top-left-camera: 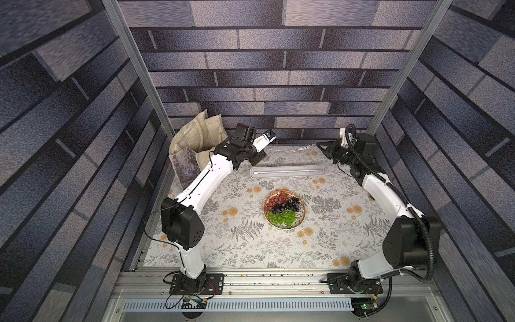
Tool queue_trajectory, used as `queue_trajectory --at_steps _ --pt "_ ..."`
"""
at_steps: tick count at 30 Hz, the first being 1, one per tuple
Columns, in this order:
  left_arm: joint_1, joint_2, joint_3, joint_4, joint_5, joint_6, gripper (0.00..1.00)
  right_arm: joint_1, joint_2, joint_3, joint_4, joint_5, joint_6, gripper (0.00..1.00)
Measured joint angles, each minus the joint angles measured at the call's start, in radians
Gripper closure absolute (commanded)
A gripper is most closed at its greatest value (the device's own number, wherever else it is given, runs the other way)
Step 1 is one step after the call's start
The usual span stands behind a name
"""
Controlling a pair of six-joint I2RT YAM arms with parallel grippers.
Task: Wrap the plate with plastic wrap
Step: Pull the plastic wrap from the plastic wrap cutting box.
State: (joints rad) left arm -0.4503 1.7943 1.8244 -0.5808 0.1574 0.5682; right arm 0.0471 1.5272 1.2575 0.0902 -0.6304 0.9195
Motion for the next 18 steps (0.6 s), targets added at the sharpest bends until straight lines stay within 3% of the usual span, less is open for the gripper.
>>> queue_trajectory --at_steps 18 --pt "-0.003 0.000 0.030 -0.014 0.000 0.000 0.99 -0.004 -0.005 0.013 0.002 0.000 0.000 1.00"
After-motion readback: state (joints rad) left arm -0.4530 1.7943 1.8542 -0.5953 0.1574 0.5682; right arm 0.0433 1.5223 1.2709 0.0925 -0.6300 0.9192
